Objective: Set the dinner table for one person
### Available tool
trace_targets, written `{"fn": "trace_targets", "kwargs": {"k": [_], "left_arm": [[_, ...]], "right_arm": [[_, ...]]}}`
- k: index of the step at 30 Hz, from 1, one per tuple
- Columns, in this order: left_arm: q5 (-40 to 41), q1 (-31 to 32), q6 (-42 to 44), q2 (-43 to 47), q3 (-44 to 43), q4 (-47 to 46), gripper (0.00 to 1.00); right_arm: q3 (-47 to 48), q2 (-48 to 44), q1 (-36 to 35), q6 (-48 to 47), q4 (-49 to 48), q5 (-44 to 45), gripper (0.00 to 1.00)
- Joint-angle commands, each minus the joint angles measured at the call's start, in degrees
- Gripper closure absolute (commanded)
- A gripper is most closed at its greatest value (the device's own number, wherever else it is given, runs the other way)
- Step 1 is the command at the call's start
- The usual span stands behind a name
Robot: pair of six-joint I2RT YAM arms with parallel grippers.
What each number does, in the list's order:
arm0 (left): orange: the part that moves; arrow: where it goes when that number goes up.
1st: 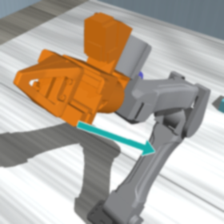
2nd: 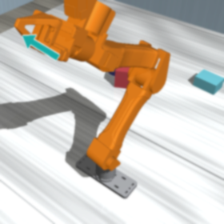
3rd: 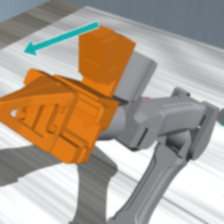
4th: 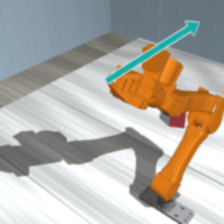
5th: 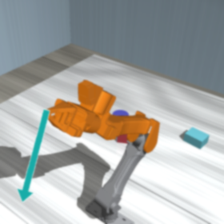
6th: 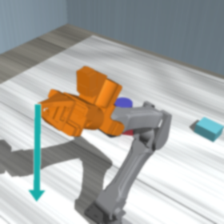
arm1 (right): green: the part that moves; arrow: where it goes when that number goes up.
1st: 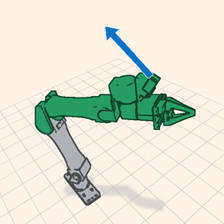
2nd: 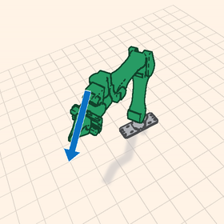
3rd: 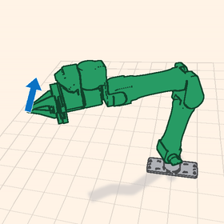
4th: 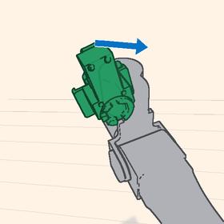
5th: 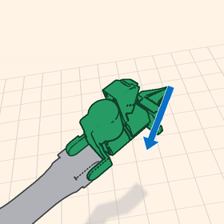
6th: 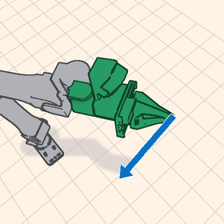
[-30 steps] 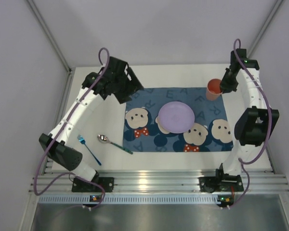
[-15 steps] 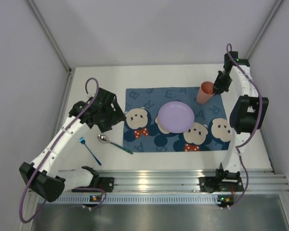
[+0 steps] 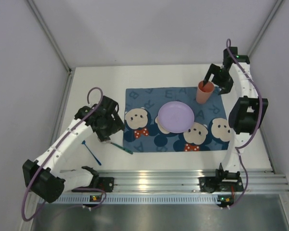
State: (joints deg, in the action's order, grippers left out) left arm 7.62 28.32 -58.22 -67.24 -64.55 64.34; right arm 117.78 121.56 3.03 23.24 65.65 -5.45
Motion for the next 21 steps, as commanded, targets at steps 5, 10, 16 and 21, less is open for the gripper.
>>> {"fn": "trace_targets", "kwargs": {"k": [5, 10, 16, 21], "left_arm": [[-0.4, -0.3, -2.4, -2.8, 8.5, -1.4, 0.24], [-1.2, -1.1, -2.2, -5.4, 13.8, -6.4, 0.25], [0.6, -1.2, -1.5, -11.3, 13.6, -9.4, 0.25], [3.8, -1.2, -0.6, -17.1, 11.7, -10.4, 0.26]], "right_arm": [[-1.6, -20.4, -2.2, 0.7, 3.3, 1.7, 0.0], [-19.1, -34.4, -9.7, 1.4, -0.2, 3.7, 0.0], [-40.2, -47.9, -16.0, 3.8, -5.9, 2.3, 0.0], [-47.6, -52.5, -16.6, 2.8, -6.1, 3.0, 0.0]]}}
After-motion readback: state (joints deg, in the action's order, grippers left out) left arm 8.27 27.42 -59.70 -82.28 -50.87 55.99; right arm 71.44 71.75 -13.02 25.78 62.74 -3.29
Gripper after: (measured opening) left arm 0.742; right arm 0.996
